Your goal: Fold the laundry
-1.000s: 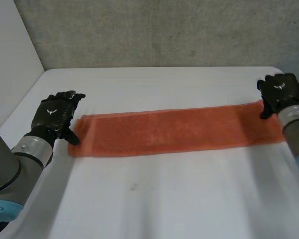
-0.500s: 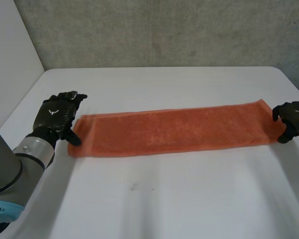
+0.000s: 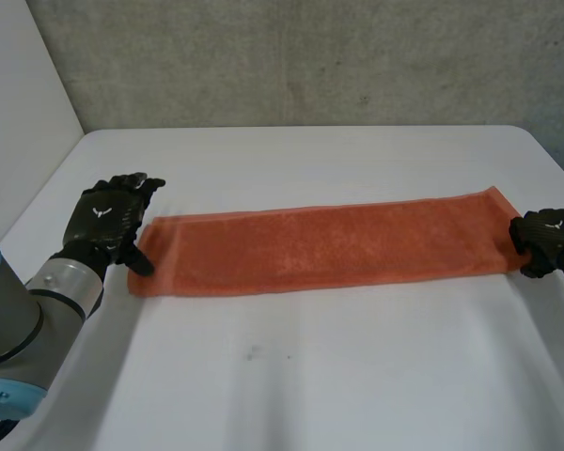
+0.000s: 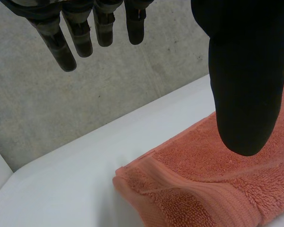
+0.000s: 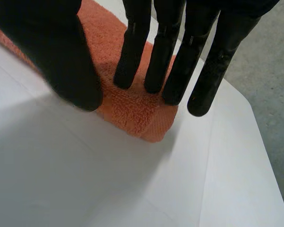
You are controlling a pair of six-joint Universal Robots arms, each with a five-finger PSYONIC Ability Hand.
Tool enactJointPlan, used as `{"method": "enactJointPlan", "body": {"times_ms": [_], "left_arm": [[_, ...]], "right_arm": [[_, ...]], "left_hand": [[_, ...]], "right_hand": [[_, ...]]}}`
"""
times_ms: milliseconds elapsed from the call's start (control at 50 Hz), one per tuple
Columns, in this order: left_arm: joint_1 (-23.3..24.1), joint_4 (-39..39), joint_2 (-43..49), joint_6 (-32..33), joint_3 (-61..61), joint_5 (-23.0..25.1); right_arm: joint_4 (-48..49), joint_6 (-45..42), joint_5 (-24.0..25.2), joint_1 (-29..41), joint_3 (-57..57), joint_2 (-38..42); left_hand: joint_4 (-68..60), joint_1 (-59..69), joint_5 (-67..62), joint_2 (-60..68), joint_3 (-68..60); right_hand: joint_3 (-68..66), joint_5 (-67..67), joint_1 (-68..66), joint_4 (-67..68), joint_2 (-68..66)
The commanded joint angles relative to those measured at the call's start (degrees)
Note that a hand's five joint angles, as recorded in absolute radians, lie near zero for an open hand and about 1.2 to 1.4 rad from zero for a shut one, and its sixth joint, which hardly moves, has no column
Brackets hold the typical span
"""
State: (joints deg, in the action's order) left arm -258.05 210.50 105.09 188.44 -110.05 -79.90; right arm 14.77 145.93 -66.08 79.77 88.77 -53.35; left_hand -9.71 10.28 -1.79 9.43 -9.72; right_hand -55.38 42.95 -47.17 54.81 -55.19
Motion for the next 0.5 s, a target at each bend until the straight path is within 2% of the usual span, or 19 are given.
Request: {"method": "enactJointPlan", "body": {"times_ms": [20,100,140,160,180,200,240,280,360,400,420,460,500], "left_arm": [[-0.09,0.0,-0.06,0.0,0.01,0.01],[-0.26,0.0,0.02,-0.09,-0.08,-0.08],[-0.26,0.0,-0.06,0.0,0.01,-0.08],[-0.26,0.0,-0.06,0.0,0.01,-0.08],[-0.35,0.0,0.02,-0.09,-0.08,-0.17],[-0.35,0.0,-0.06,0.0,0.01,-0.17],[-0.44,0.0,0.02,-0.09,-0.08,-0.17],[-0.44,0.0,0.02,-0.09,-0.08,-0.17],[-0.35,0.0,-0.06,-0.09,-0.08,-0.17],[-0.26,0.0,-0.06,0.0,-0.08,-0.17],[-0.18,0.0,-0.06,0.0,-0.08,-0.17],[-0.18,0.0,0.02,-0.09,-0.08,-0.17],[-0.18,0.0,-0.06,-0.09,-0.08,-0.17]], "right_arm": [[0.43,-1.7,-0.8,0.04,-1.58,1.23],[0.61,-2.05,-2.21,-0.14,-2.38,1.32],[0.7,-2.05,-6.93,-0.75,-3.34,1.41],[0.7,-2.05,-6.95,-0.76,-3.35,1.41],[0.78,-2.31,-10.43,-1.36,-4.04,1.41],[0.79,-2.32,-10.47,-1.37,-4.05,1.41],[0.88,-2.84,-16.07,-3.55,-5.36,1.41],[0.87,-2.67,-17.4,-4.96,-5.54,1.15],[0.52,-2.76,-14.6,-6.12,-5.02,0.97],[-0.09,-2.14,-8.74,-6.12,-4.23,0.79],[-0.09,-2.14,-8.71,-6.12,-4.22,0.79],[-0.01,-1.97,-3.64,-6.2,-3.0,0.36],[-0.01,-1.97,-1.87,-6.2,-2.38,0.09]], "left_hand": [[-0.29,-0.28,1.79,0.57,-0.28],[-0.29,-0.28,1.79,0.57,-0.28],[-0.29,-0.28,1.79,0.57,-0.28],[-0.29,-0.28,1.79,0.57,-0.28],[-0.29,-0.28,1.79,0.57,-0.28],[-0.29,-0.28,1.79,0.57,-0.28],[-0.29,-0.28,1.79,0.57,-0.28],[-0.29,-0.28,1.79,0.57,-0.28],[-0.29,-0.28,1.79,0.57,-0.28],[-0.29,-0.28,1.79,0.57,-0.28],[-0.29,-0.28,1.79,0.57,-0.28],[-0.29,-0.28,1.79,0.57,-0.28],[-0.29,-0.28,1.79,0.57,-0.28]], "right_hand": [[-24.62,27.05,-32.83,25.19,-24.81],[-24.62,27.05,-32.83,25.19,-24.81],[-24.62,27.05,-32.83,25.19,-24.81],[-24.62,27.05,-32.83,25.19,-24.81],[-24.62,27.05,-32.83,25.19,-24.81],[-24.62,27.05,-32.83,25.19,-24.81],[-24.62,27.05,-32.83,25.19,-24.81],[-24.62,27.05,-32.83,25.19,-24.81],[-24.62,27.05,-32.83,25.19,-24.81],[-24.62,27.05,-32.83,25.19,-24.81],[-24.62,27.05,-32.83,25.19,-24.81],[-24.62,27.05,-32.83,25.19,-24.81],[-24.62,27.05,-32.83,25.19,-24.81]]}}
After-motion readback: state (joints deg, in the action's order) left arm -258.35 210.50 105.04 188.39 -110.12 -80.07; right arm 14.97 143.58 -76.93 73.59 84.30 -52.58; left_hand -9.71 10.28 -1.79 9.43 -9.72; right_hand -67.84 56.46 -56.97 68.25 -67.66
